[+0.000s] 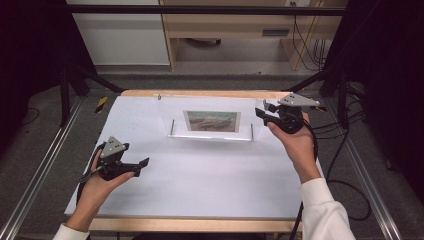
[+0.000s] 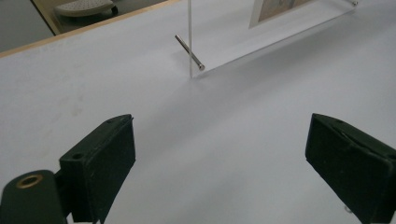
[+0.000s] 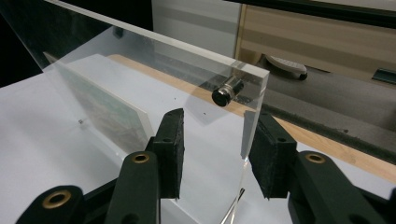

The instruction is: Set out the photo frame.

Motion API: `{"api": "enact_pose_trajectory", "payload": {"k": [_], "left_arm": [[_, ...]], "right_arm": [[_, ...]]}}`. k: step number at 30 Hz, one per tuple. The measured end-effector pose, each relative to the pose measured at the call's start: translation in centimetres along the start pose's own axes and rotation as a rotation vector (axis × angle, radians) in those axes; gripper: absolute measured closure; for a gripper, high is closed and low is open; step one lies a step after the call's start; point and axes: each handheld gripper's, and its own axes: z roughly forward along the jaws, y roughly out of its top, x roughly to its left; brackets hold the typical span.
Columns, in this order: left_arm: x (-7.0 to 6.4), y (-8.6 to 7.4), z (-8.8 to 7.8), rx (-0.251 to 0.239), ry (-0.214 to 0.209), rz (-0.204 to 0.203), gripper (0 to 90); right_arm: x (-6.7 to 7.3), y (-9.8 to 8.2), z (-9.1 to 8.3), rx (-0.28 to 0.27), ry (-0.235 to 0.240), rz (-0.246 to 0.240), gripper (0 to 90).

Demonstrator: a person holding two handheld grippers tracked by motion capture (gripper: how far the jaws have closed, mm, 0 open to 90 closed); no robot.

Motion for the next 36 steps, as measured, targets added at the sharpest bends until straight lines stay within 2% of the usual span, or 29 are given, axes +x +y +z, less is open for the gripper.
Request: {"api": "enact_pose_trajectory", "payload": {"k": [7, 12, 18, 27, 36], "left_arm": [[-0.5, -2.8, -0.5, 0.059, -0.008, 0.010, 8.4], [-0.4, -3.9, -0.6, 0.093, -0.001, 0.021, 8.5], [-0.1, -4.3, -0.5, 0.099, 0.014, 0.003, 8.5], [-0.1, -4.4, -0.5, 0.105, 0.018, 0.011, 8.8], [0.1, -4.7, -0.7, 0.115, 0.010, 0.010, 9.0]], "right_arm": [[-0.7, 0.4, 1.1, -0.012, -0.012, 0.047, 58.8], [-1.3, 0.8, 1.9, -0.006, -0.022, 0.065, 58.8], [-1.8, 0.9, 2.7, -0.018, -0.030, 0.104, 58.6], [-2.6, 1.0, 3.4, -0.028, -0.021, 0.162, 58.7], [-2.7, 1.5, 4.1, -0.012, -0.034, 0.157, 54.3]]}}
